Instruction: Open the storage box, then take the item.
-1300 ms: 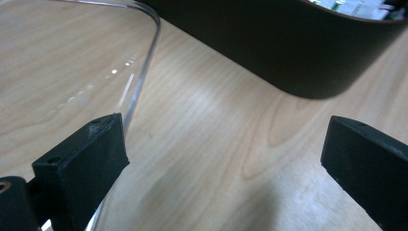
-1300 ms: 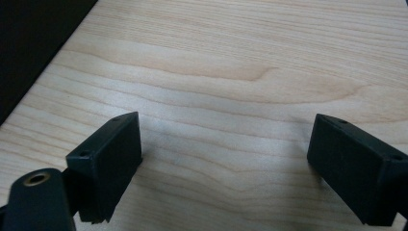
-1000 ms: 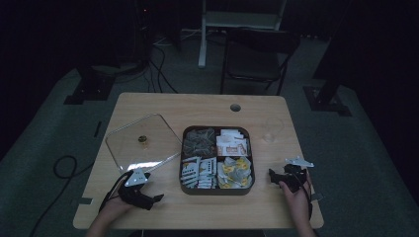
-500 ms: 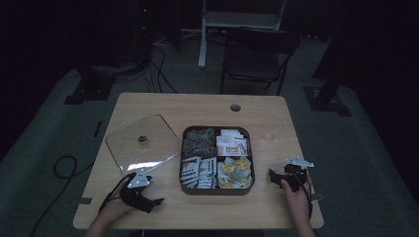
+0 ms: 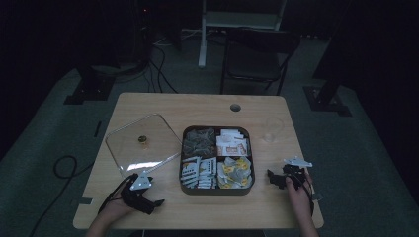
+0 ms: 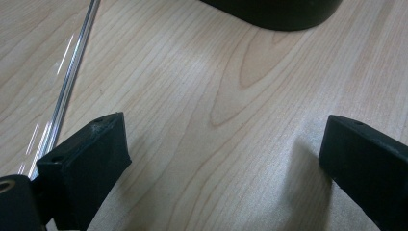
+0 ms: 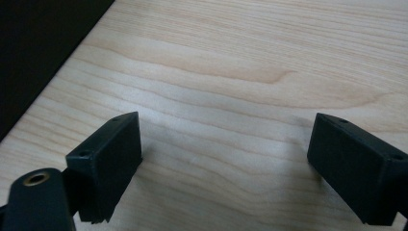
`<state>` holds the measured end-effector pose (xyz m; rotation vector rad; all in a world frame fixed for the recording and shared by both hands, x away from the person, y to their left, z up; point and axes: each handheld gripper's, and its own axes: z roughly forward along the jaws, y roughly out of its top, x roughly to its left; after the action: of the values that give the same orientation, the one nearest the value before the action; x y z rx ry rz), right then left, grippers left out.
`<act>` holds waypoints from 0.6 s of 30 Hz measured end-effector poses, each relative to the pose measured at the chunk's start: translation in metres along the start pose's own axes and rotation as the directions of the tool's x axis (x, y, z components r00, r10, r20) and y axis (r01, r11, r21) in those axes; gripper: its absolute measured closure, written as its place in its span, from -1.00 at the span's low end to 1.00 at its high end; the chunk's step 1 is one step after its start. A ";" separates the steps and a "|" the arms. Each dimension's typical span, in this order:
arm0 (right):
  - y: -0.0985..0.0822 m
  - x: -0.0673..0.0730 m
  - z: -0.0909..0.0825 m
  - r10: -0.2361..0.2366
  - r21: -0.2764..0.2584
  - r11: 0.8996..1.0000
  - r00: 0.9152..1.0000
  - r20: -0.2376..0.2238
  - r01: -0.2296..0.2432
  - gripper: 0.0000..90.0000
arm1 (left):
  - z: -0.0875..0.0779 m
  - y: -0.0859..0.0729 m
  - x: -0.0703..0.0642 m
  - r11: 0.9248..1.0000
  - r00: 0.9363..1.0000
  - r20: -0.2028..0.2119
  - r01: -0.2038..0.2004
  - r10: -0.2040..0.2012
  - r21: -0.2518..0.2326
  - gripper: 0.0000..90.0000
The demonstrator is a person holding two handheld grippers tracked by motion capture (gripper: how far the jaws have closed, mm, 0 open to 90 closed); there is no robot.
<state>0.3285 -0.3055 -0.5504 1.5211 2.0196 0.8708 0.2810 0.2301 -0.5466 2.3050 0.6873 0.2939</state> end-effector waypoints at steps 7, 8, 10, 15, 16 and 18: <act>0.000 0.000 0.000 0.000 0.000 1.000 1.000 0.000 0.000 -0.75 | 0.000 0.000 0.000 1.000 1.000 0.000 0.001 -0.001 0.000 -0.91; 0.000 0.000 0.000 0.000 0.001 1.000 1.000 0.000 0.000 -0.75 | 0.000 0.000 0.000 1.000 1.000 0.000 0.001 -0.001 -0.001 -0.91; 0.000 0.000 0.000 0.000 0.000 1.000 1.000 0.000 0.000 -0.75 | 0.000 0.000 0.000 1.000 1.000 0.003 0.003 -0.003 -0.002 -0.91; 0.000 0.000 -0.001 0.002 -0.004 1.000 1.000 0.004 -0.002 -0.64 | 0.000 0.000 0.001 1.000 1.000 0.010 0.009 -0.009 -0.006 -0.91; 0.000 -0.001 -0.002 0.001 -0.002 1.000 1.000 0.002 -0.001 -0.64 | 0.000 0.000 0.001 1.000 1.000 0.012 0.012 -0.012 -0.007 -0.91; 0.000 -0.002 -0.004 0.002 0.010 1.000 1.000 -0.005 -0.002 -0.63 | -0.001 0.000 0.002 1.000 1.000 0.017 0.018 -0.018 -0.009 -0.92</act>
<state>0.3265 -0.3078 -0.5477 1.5288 2.0290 0.8671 0.2822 0.2319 -0.5463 2.2890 0.6959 0.2683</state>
